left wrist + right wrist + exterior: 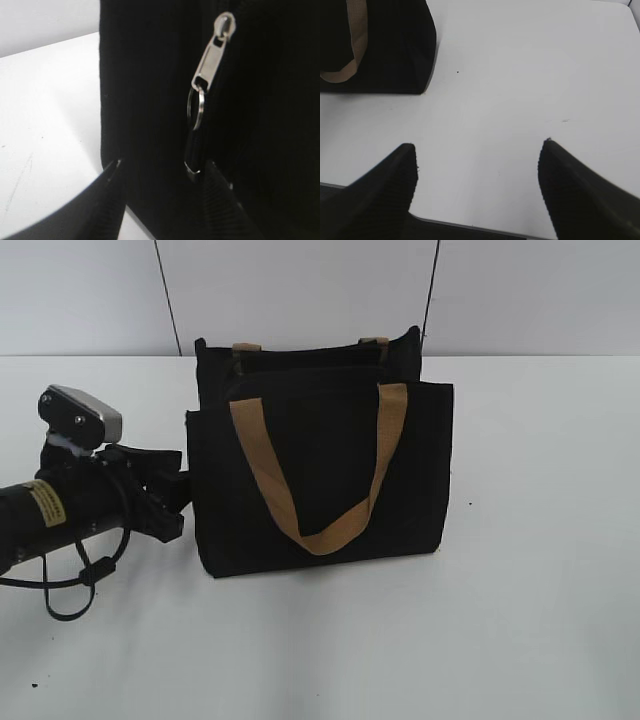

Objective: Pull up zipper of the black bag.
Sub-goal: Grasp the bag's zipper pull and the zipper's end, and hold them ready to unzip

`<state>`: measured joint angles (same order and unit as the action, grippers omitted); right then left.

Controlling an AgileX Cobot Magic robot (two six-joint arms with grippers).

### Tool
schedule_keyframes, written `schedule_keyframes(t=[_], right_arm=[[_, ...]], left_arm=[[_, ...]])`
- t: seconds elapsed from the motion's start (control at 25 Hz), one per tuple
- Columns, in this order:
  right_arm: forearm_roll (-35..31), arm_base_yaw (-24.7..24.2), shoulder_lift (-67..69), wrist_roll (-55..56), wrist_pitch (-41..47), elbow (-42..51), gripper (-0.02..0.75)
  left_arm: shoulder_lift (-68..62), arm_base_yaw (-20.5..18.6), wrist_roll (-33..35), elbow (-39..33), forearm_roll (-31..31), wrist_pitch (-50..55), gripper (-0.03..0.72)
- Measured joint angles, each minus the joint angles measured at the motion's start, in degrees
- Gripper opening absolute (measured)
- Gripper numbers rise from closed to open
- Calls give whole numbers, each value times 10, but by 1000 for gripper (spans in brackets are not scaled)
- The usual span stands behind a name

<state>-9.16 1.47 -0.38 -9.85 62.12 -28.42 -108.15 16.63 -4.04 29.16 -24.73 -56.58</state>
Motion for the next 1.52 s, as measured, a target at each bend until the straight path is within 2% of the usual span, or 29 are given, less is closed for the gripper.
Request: schedule_keyframes(t=[0.84,1.12,1.32,1.52], right_arm=[[0,0,0,0,0,0,577],[0,0,0,0,0,0,577],[0,0,0,0,0,0,577],[0,0,0,0,0,0,577]], left_arm=[[-74,0,-8,52,-46,-51,344],[-84,0,-8,52,-47,-94,193],[-84,0,-38,52,-56,-92,27],[-52,0,-52,51,-58,-49,4]])
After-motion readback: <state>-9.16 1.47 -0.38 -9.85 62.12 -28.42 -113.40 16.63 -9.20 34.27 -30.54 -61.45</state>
